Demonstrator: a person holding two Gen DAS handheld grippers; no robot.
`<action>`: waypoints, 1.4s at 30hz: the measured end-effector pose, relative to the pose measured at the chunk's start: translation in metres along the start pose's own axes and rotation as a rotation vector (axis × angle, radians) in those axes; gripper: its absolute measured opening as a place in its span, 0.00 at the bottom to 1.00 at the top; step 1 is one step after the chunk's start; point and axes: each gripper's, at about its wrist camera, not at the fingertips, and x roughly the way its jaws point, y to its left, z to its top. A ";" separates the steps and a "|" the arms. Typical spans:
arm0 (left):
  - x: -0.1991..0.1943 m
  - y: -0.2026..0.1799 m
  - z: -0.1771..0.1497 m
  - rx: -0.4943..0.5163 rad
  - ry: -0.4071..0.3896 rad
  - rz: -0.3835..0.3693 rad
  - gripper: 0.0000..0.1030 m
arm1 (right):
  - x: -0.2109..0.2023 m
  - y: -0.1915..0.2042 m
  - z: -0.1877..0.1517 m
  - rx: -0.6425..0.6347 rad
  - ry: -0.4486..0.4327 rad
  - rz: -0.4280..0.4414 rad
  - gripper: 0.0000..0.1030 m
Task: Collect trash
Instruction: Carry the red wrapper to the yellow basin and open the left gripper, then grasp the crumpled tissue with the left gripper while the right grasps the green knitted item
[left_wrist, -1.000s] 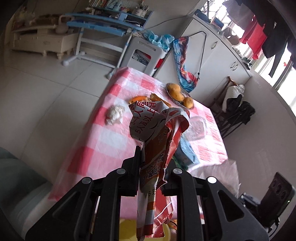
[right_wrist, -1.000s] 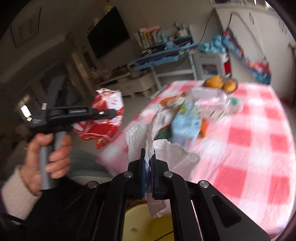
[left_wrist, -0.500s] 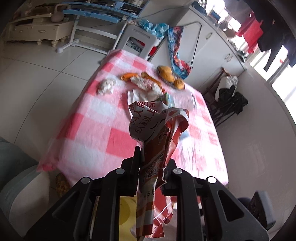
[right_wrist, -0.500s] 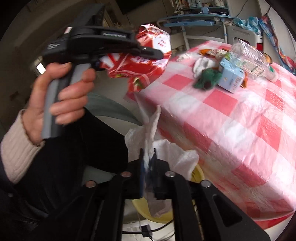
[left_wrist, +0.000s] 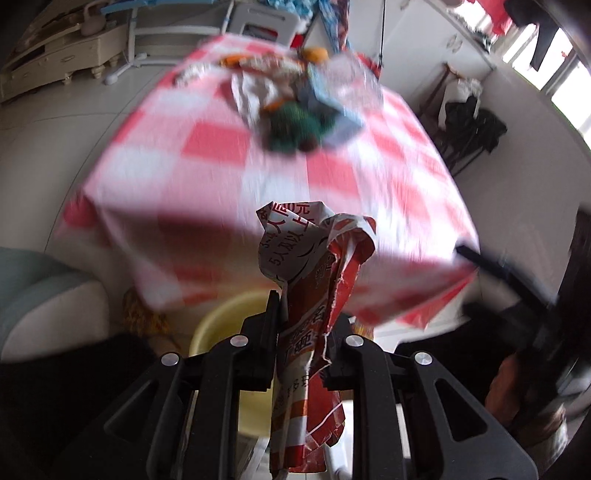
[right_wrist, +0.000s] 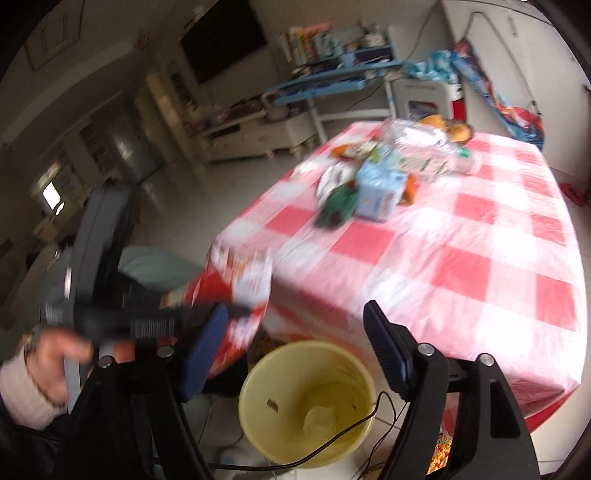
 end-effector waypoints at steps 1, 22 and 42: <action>0.002 -0.002 -0.005 0.005 0.016 0.008 0.17 | -0.005 -0.002 -0.001 0.010 -0.007 0.000 0.71; -0.064 0.019 0.084 -0.005 -0.319 0.311 0.67 | 0.021 0.014 0.015 -0.024 -0.021 -0.037 0.68; 0.057 0.092 0.246 -0.079 -0.170 0.401 0.67 | 0.127 -0.004 0.084 -0.116 0.015 -0.158 0.62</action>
